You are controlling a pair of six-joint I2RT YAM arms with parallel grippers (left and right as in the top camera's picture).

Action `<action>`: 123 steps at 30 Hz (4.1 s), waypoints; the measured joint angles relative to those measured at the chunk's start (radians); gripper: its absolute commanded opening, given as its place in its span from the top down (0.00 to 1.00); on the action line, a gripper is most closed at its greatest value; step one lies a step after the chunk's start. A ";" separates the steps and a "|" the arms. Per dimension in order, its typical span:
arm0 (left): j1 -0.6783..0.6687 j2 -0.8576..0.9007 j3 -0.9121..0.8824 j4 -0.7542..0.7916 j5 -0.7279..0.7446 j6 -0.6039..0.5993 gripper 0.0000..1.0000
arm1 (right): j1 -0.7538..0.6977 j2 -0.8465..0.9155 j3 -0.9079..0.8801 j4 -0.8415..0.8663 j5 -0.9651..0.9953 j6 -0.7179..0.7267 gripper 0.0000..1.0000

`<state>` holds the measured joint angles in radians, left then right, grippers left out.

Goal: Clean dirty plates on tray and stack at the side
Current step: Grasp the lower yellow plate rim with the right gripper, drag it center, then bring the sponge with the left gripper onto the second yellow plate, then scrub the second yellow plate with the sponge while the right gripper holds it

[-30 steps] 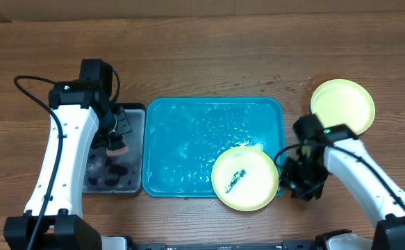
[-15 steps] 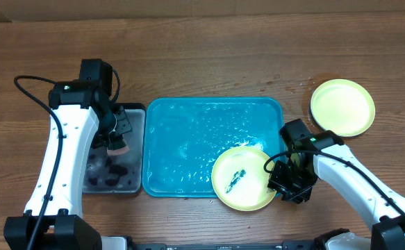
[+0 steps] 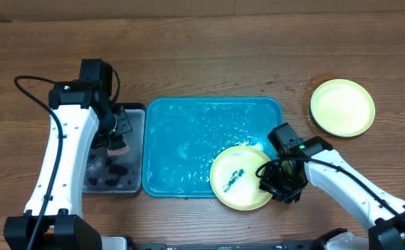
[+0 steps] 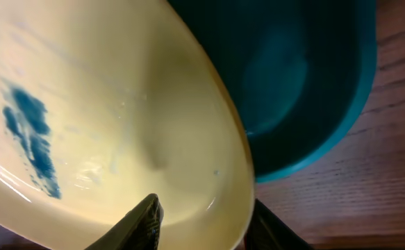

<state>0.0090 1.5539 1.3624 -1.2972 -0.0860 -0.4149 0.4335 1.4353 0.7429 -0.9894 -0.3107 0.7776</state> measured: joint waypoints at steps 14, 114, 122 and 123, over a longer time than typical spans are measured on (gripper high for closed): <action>0.000 0.000 0.000 0.000 0.013 0.001 0.96 | 0.000 0.053 0.000 0.167 0.012 0.031 0.65; -0.420 0.513 0.040 0.524 0.439 -0.142 0.96 | -0.019 0.348 0.270 0.309 0.056 -0.334 0.96; -0.401 0.509 0.070 0.391 0.298 -0.096 0.96 | -0.019 0.348 0.270 0.301 0.048 -0.333 0.96; -0.401 0.508 0.071 0.364 0.293 -0.074 0.96 | -0.019 0.348 0.270 0.299 0.043 -0.333 0.96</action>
<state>-0.3920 2.0621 1.4338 -0.9337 0.2073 -0.4889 0.4145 1.7832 1.0134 -0.6907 -0.2676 0.4442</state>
